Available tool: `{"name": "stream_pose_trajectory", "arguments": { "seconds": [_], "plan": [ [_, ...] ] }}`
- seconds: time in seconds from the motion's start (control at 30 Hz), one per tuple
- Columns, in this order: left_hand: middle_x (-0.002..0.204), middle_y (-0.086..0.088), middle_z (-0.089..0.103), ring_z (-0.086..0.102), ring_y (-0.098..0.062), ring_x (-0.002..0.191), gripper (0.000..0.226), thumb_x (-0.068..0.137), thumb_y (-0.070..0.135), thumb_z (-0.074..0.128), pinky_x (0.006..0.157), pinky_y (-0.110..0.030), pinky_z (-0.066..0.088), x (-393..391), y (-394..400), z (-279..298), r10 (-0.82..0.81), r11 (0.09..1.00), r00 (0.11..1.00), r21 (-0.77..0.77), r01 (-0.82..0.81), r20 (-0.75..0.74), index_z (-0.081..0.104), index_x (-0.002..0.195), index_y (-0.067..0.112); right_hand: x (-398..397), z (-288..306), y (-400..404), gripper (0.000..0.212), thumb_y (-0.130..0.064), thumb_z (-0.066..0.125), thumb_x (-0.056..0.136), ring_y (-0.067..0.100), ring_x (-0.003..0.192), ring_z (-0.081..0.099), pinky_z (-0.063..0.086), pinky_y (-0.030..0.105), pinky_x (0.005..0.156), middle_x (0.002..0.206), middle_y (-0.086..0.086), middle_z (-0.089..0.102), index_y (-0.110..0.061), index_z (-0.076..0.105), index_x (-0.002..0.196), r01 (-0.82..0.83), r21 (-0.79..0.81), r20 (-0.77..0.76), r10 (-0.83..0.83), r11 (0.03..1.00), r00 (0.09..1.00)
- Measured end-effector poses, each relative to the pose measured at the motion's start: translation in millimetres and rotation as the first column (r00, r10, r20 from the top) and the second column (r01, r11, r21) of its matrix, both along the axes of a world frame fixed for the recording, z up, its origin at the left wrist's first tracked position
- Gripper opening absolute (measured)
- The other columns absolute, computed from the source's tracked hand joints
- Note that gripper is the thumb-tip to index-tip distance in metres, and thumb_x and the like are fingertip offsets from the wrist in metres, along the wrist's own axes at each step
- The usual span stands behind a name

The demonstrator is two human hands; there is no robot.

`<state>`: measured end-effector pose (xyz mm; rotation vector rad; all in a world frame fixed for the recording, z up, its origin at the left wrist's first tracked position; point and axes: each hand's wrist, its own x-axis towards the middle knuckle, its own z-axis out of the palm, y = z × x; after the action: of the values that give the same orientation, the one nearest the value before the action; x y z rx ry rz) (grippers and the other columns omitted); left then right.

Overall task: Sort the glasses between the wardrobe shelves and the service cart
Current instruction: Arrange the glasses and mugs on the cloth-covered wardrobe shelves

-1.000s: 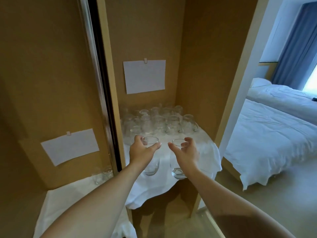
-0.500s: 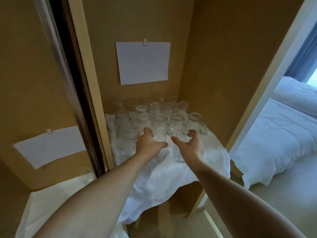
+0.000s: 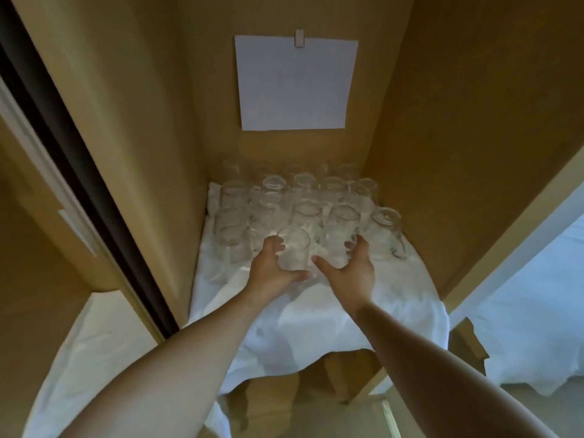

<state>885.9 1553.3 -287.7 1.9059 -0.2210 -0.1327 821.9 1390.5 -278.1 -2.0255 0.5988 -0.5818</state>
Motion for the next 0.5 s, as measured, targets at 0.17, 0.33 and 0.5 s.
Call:
{"name": "stream_pose_trajectory", "arguments": {
  "seconds": [0.17,0.33,0.5],
  "plan": [
    [0.115,0.023,0.052,0.058,-0.013,0.108,0.106,0.042,0.033,0.103,0.082,-0.022,0.052,-6,-5,-19,0.070,0.997,0.997,0.020,-0.069,-0.035,0.038,0.125,0.038,-1,-28,-18,0.098,-0.048,0.093,0.063,0.021,0.124,0.060,0.044,0.023,0.092,0.135,-0.002,0.062,-0.021,0.043,0.142,-0.093,0.082,-0.120,0.102,0.992,0.987],
    [0.108,0.016,0.053,0.058,0.001,0.092,0.098,0.043,0.044,0.094,0.065,-0.008,0.045,-16,-7,-9,0.188,0.980,0.982,0.057,-0.189,0.015,0.030,0.117,0.036,14,-30,-23,0.095,-0.043,0.093,0.064,0.019,0.116,0.062,0.042,0.022,0.087,0.130,-0.001,0.063,-0.022,0.043,0.143,-0.158,0.161,-0.129,0.179,0.974,0.975],
    [0.107,0.009,0.058,0.061,-0.008,0.088,0.095,0.042,0.056,0.092,0.062,-0.013,0.049,-21,3,13,0.214,0.977,0.972,-0.005,-0.215,0.099,0.038,0.118,0.038,17,-35,-28,0.090,-0.048,0.092,0.064,0.018,0.103,0.063,0.043,0.023,0.080,0.119,-0.003,0.063,-0.024,0.046,0.138,-0.150,0.196,-0.104,0.172,0.969,0.980]
  ]
}}
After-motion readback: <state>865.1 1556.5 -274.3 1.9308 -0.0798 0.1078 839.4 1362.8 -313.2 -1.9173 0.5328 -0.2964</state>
